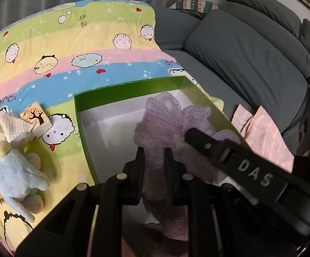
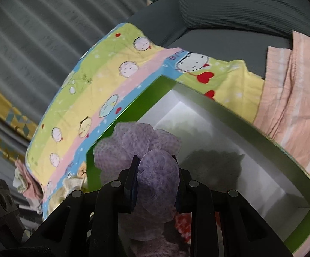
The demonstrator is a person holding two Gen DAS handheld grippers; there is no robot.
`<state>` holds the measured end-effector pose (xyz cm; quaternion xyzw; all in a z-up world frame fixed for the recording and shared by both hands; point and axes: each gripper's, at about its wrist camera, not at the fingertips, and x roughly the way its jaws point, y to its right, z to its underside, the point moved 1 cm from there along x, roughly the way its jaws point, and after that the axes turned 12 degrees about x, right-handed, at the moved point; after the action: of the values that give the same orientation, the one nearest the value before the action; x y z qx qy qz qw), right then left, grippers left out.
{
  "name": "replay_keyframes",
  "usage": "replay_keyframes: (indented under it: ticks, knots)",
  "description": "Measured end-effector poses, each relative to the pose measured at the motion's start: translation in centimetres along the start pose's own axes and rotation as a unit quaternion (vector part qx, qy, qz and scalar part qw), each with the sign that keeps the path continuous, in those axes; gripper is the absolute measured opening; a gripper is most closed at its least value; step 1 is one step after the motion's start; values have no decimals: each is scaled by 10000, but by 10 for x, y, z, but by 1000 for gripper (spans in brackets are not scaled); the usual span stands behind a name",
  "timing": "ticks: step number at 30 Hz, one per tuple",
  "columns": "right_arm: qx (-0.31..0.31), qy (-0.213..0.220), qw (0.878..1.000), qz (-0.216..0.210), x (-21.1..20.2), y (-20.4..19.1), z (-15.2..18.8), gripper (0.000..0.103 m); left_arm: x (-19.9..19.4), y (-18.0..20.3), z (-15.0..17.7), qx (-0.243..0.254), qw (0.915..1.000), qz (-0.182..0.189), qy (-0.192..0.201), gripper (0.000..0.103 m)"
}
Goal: Organize soft objects
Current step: 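Carry the bath puff into the green box and release it, then move the right gripper to the light-blue plush toy and grasp it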
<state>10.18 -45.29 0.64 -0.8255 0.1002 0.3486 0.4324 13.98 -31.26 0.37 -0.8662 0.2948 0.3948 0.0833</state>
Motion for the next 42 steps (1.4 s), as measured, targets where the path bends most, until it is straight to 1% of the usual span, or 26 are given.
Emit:
replay_keyframes:
  ticks: [3,5,7,9,11,12,13,14,15,16,17,18,22,24,26,29,31,33,36,38,40,42]
  knots:
    - [80,-3,10000,-26,0,3,-2,28,2,2,1,55,9999,-92,-50,18]
    - [78,73,9999,-2,-3,2,-1,28,-1,3,2,45,10000,-65,-40,21]
    - [58,140,9999,-29,-9,1,-2,28,-7,4,3,9,10000,-36,4,37]
    - [69,188,9998,-91,-14,0,-2,32,-14,5,3,6,10000,-77,37,42]
    - [119,276,9994,-157,-22,0,-3,53,-26,4,5,43,9998,-127,126,50]
    - [134,341,9991,-214,-26,0,-3,58,-32,3,6,41,9997,-148,177,60]
    - [147,384,9989,-246,-29,0,-3,67,-39,2,7,22,9996,-164,236,67]
    - [165,432,9986,-271,-34,0,-2,75,-46,0,9,-22,9994,-189,288,69]
    - [186,470,9983,-306,-38,0,-2,78,-51,-2,11,-48,9993,-205,324,71]
    - [205,490,9980,-344,-40,0,-1,83,-57,-4,13,-71,9991,-223,362,75]
    - [230,499,9977,-388,-44,0,0,86,-63,-6,16,-96,9989,-257,378,77]
    - [241,500,9975,-444,-47,-1,1,86,-68,-8,19,-122,9987,-307,378,79]
    - [193,493,9971,-548,-56,-7,7,87,-93,-19,34,-213,9973,-535,466,79]
    - [99,518,9967,-611,-62,-12,13,89,-103,-27,41,-293,9963,-651,484,79]
    - [-34,553,9959,-712,-68,-20,20,96,-115,-38,52,-468,9948,-768,485,79]
    - [-226,573,9938,-923,-77,-35,34,99,-130,-56,71,-719,9915,-990,434,79]
    - [-335,494,9926,-1054,-79,-44,43,101,-141,-69,86,-864,9882,-1195,418,79]
    - [-582,316,9916,-1109,-76,-57,57,102,-150,-81,101,-1011,9854,-1308,400,79]
    - [-1044,94,9895,-996,-68,-75,79,102,-163,-107,130,-1291,9787,-1568,289,79]
    - [-1325,-47,9873,-874,-59,-87,96,102,-173,-125,154,-1536,9709,-1823,221,79]
    - [-1578,-218,9842,-767,-48,-97,111,102,-181,-144,176,-1765,9644,-1966,141,79]
    - [-1704,-382,9819,-731,-36,-105,126,102,-184,-163,194,-2018,9587,-2000,62,79]
